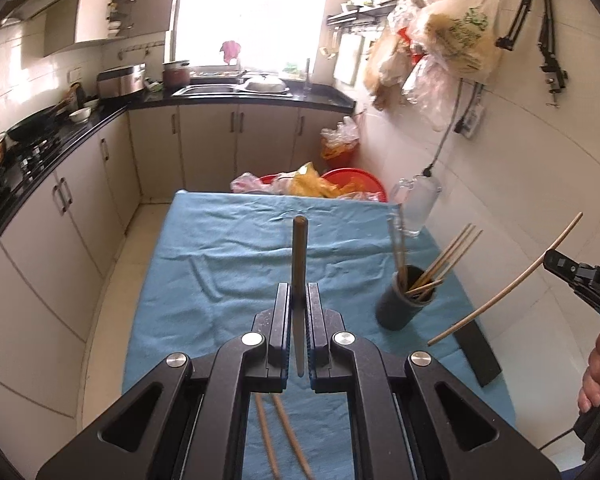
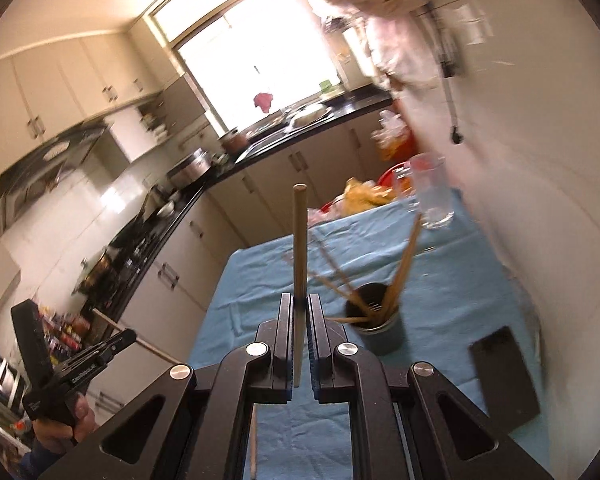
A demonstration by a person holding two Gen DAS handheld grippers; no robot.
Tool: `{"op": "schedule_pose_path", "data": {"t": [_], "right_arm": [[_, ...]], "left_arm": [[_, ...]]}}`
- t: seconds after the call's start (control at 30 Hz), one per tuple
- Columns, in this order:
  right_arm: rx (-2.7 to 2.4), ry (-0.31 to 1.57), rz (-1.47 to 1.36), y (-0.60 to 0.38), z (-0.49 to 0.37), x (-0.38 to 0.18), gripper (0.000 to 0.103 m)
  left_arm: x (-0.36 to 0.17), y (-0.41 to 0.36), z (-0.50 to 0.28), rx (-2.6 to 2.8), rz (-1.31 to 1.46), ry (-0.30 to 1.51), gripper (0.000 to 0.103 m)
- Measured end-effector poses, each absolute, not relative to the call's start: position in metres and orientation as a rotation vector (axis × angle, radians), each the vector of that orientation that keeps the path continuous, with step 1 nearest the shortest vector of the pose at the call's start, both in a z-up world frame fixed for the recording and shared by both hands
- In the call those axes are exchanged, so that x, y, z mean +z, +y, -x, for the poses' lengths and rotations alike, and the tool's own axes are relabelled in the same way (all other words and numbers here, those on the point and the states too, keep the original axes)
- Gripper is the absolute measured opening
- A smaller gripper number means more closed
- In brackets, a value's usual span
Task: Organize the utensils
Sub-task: 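Lift the held chopsticks upright with both tools and carry them over the cup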
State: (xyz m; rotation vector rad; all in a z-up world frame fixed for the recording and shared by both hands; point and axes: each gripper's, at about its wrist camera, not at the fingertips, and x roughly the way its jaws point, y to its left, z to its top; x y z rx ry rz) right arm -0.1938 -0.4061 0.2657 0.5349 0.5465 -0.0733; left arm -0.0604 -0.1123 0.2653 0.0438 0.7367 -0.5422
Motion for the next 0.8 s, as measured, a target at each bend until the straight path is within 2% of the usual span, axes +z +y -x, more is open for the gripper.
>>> {"op": "schedule_pose_path", "data": {"t": [0.4, 0.8], "right_arm": [[-0.217, 0.490, -0.600, -0.459, 0.234, 0.270, 0.006], [-0.234, 0.478, -0.608, -0.484, 0.222, 0.273, 0.006]], "left_arm": [[0.300, -0.165, 0.056, -0.672, -0.075, 0.700, 0.006], [0.330, -0.220, 0.027, -0.723, -0.103, 0.653, 0.006]]}}
